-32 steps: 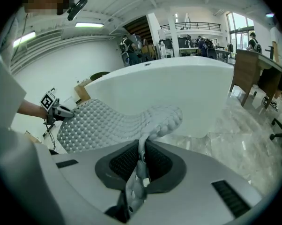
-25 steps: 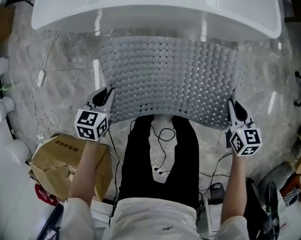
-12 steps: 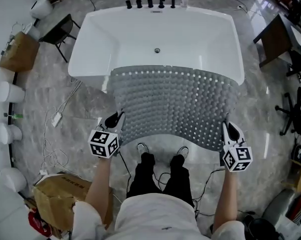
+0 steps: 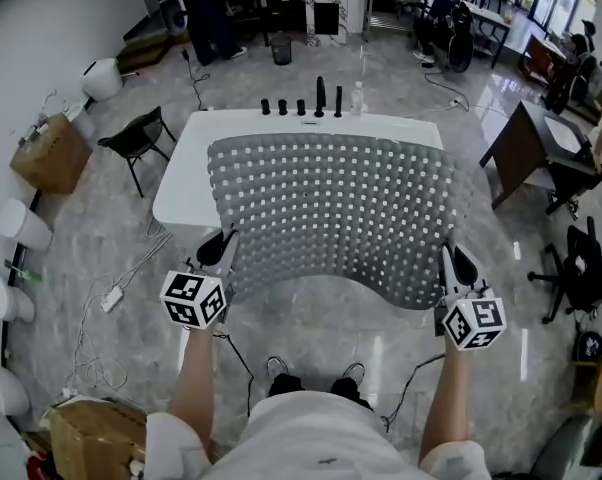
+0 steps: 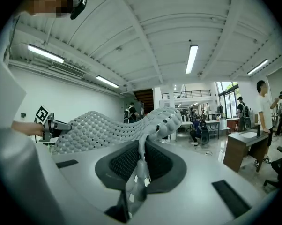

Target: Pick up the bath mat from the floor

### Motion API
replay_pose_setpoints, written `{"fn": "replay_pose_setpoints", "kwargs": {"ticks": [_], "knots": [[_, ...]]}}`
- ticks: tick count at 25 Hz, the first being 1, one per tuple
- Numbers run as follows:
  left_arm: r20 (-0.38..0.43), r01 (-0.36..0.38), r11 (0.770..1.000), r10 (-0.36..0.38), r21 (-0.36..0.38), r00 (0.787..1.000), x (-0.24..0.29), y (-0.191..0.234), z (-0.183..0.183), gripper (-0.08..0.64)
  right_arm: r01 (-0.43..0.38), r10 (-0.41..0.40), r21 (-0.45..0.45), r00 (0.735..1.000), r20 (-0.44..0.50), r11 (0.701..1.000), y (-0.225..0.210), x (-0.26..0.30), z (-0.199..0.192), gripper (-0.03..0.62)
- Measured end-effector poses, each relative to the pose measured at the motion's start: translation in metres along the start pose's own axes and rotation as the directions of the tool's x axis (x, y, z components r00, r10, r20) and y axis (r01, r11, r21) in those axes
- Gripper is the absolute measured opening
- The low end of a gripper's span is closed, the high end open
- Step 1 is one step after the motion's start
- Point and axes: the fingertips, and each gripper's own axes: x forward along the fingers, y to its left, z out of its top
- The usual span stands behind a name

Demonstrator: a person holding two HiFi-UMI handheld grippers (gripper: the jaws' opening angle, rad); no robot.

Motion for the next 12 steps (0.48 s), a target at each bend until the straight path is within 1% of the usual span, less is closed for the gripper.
{"fn": "replay_pose_setpoints", "kwargs": {"ticks": [3,8,12], "knots": [[0.074,-0.003,1.000,0.001,0.027,0.997,-0.014,0.006,0.041,0.052,-0.007,0.009,-0.026,0.997,0.082,1.000,0.006,-0.003,0.042,0.043],[0.149,0.017,0.998,-0.027,0.064,0.989,-0.037,0.000,0.096,0.054,-0.042,0.048,-0.045,0.986,0.158,0.998,0.021,-0.011,0.097,0.043],[0.198,0.023,0.996,-0.041,0.092,0.979,-0.054,0.009,0.121,0.054,-0.042,0.061,-0.099,0.980,0.192,0.994,0.041,-0.012,0.121,0.043]]}}
